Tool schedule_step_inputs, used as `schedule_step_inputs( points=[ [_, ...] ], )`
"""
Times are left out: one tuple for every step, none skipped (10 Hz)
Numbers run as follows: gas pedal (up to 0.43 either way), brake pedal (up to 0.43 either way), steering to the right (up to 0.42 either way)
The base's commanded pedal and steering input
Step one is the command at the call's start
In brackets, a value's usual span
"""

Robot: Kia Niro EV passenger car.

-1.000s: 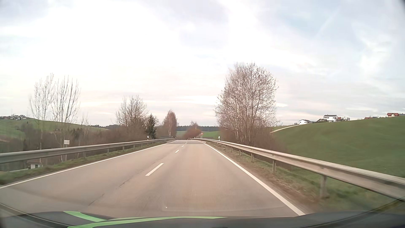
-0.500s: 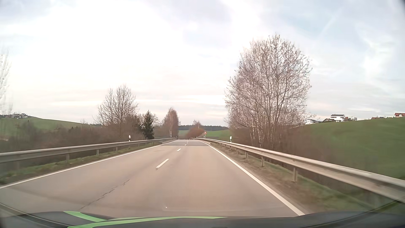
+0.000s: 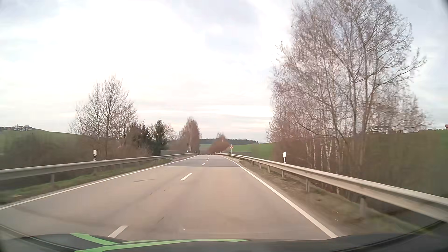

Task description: Follow the waypoints while adhering to traffic rules and regulations

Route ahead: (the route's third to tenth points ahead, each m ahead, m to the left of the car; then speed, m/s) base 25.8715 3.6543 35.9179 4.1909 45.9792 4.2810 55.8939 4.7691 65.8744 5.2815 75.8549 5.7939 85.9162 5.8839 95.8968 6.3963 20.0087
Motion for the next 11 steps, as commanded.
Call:
schedule_step_inputs(
  points=[
    [0.098, 0.000, -0.005],
    [0.098, 0.000, -0.005],
    [0.098, 0.000, -0.005],
    [0.110, 0.000, -0.005],
    [0.110, 0.000, -0.004],
    [0.110, 0.000, -0.003],
    [0.110, 0.000, -0.002],
    [0.110, 0.000, -0.001],
    [0.110, 0.000, -0.001],
    [0.118, 0.000, -0.001],
    [0.118, 0.000, -0.001]
  ],
)
